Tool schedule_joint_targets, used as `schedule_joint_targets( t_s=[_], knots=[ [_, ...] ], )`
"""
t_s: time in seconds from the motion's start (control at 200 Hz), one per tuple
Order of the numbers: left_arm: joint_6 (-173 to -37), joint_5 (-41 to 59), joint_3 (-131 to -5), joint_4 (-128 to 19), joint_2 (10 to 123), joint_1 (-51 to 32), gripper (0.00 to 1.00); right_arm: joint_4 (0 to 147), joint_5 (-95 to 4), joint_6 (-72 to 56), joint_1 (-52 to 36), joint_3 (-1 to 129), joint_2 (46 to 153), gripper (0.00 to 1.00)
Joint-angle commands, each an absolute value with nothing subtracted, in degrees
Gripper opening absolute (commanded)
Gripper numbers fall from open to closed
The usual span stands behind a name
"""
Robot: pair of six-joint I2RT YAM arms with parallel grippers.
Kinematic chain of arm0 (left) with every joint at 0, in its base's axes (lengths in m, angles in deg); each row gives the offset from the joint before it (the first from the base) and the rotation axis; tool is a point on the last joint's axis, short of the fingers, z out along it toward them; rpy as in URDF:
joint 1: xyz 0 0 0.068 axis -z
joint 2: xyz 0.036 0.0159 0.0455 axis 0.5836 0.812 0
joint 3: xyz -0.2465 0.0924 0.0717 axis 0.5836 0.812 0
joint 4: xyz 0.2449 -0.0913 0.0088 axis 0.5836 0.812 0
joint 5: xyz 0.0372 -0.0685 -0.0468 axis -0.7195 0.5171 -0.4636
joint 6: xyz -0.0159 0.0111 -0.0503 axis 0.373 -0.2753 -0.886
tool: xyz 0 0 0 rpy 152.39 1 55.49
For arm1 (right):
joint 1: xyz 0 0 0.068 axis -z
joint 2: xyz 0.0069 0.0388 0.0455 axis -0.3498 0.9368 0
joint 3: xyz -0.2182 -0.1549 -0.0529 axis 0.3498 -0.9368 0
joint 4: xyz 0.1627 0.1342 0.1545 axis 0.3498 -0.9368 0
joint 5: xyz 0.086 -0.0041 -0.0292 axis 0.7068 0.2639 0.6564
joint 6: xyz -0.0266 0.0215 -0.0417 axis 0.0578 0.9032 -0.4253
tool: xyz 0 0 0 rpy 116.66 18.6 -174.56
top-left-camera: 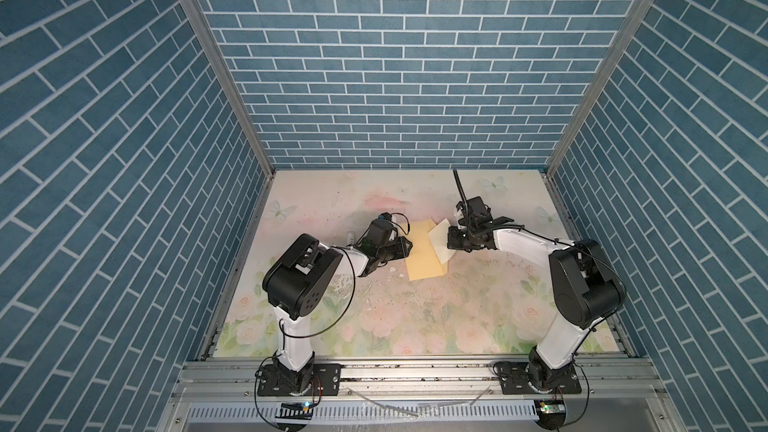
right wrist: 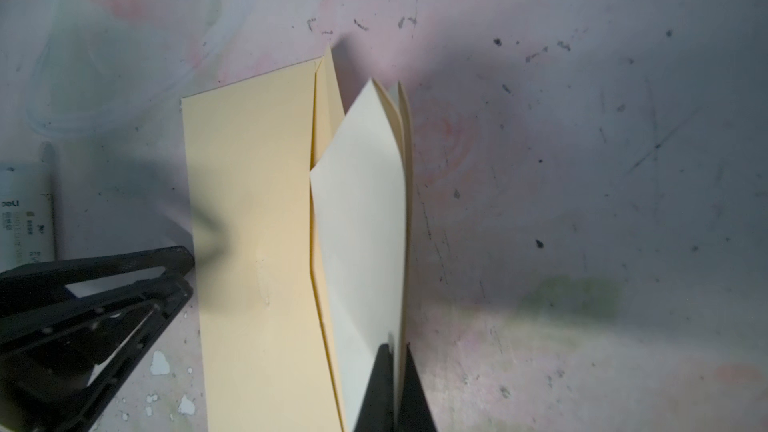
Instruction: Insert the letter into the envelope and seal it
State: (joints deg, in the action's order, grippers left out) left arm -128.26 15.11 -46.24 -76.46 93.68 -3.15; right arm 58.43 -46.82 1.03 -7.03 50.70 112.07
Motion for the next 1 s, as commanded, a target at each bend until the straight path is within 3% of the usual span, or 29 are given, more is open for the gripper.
schedule_joint_targets(
  t_s=[0.0, 0.745, 0.995],
  knots=[
    [-127.57, 14.52, -46.89, -76.31, 95.76, -3.1, 0.43, 62.55, -45.41, -0.62, -6.77, 49.25, 112.99, 0.0],
    [-127.5, 14.78, -46.15, -77.15, 95.58, -3.79, 0.41, 69.82, -45.81, -4.55, -6.78, 47.66, 111.7, 0.0],
    [-127.4, 14.86, -46.18, -76.73, 95.44, -3.89, 0.4, 64.27, -49.26, -11.1, -6.69, 51.68, 109.47, 0.0]
  ],
)
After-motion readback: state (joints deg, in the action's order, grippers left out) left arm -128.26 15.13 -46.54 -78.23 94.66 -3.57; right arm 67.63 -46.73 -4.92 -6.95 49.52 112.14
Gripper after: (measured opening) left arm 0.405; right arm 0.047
